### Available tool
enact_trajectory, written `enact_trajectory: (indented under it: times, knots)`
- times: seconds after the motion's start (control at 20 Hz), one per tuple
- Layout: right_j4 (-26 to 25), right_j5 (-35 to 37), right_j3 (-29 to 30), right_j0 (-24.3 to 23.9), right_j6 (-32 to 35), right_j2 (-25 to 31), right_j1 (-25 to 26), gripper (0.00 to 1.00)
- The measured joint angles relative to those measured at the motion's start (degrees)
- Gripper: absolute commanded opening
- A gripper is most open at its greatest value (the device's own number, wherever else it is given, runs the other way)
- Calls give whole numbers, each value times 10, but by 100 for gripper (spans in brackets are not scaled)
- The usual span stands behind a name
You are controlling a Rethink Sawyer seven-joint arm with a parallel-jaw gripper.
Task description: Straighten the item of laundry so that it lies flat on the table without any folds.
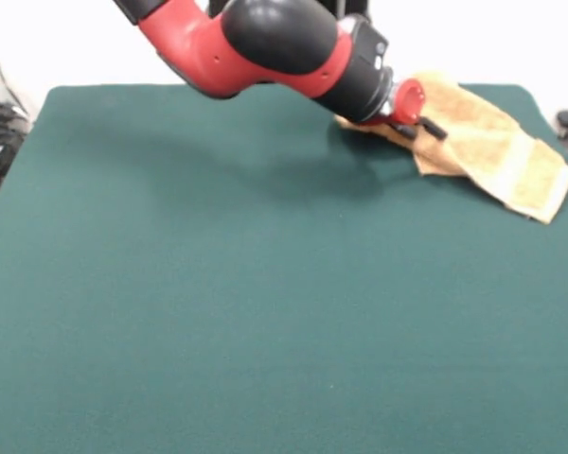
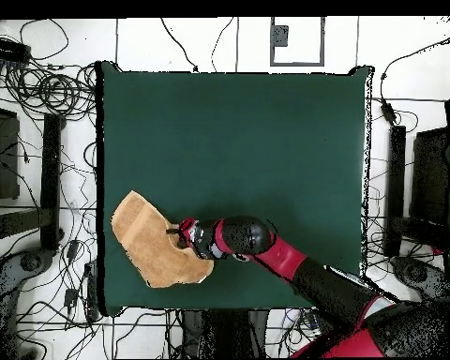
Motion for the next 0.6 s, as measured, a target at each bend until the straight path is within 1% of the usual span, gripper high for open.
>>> enact_trajectory:
  times: [0.25, 0.3, 0.6]
  knots:
    - [0, 0, 12, 4, 0, -7, 4, 100]
    - [-1, 0, 15, 6, 0, -9, 4, 0]
    - [-26, -12, 23, 30, 0, -29, -10, 0]
